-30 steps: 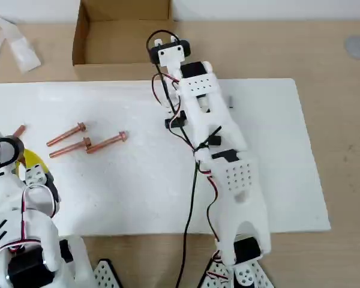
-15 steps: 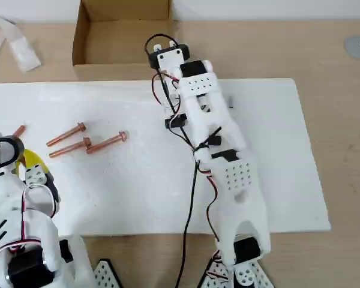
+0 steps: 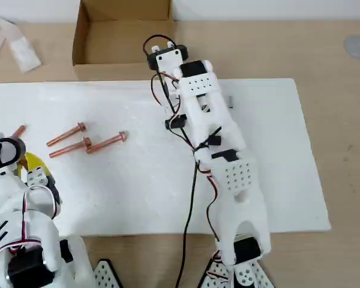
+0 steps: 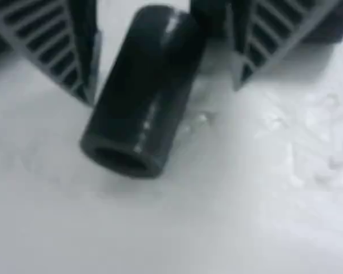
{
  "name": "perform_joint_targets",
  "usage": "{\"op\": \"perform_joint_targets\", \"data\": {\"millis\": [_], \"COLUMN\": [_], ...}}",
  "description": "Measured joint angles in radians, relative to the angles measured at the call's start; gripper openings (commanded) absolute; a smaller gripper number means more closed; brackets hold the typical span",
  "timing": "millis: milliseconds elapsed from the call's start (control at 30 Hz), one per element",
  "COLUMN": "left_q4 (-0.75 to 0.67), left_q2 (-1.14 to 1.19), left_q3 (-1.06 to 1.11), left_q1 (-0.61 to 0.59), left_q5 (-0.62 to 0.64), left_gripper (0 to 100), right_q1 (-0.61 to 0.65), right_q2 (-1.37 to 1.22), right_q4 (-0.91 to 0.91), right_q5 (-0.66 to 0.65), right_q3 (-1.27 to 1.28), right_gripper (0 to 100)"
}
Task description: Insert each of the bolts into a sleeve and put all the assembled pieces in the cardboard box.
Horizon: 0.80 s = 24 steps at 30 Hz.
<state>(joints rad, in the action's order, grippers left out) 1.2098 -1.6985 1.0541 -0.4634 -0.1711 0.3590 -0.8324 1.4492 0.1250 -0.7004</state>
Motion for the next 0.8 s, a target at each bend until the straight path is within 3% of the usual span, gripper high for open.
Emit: {"op": "perform_joint_targets", "data": {"millis": [200, 567, 800], "left_q4": [0.0, 0.0, 0.0], "left_q2": [0.0, 0.0, 0.0], "left_q3": [0.0, 0.0, -0.009], "left_q1": [0.0, 0.0, 0.0], "left_q5": [0.0, 0.0, 0.0], "left_gripper": [1, 1, 1], "right_q1": [-0.005, -0.003, -0.003], "right_q2": [0.0, 0.0, 0.02], "right_q4": [0.0, 0.005, 0.173], "right_q5": [-0.028, -0.057, -0.124], "right_q3": [0.0, -0.008, -0.227], "right_gripper": [4.2, 1.0, 1.0]}}
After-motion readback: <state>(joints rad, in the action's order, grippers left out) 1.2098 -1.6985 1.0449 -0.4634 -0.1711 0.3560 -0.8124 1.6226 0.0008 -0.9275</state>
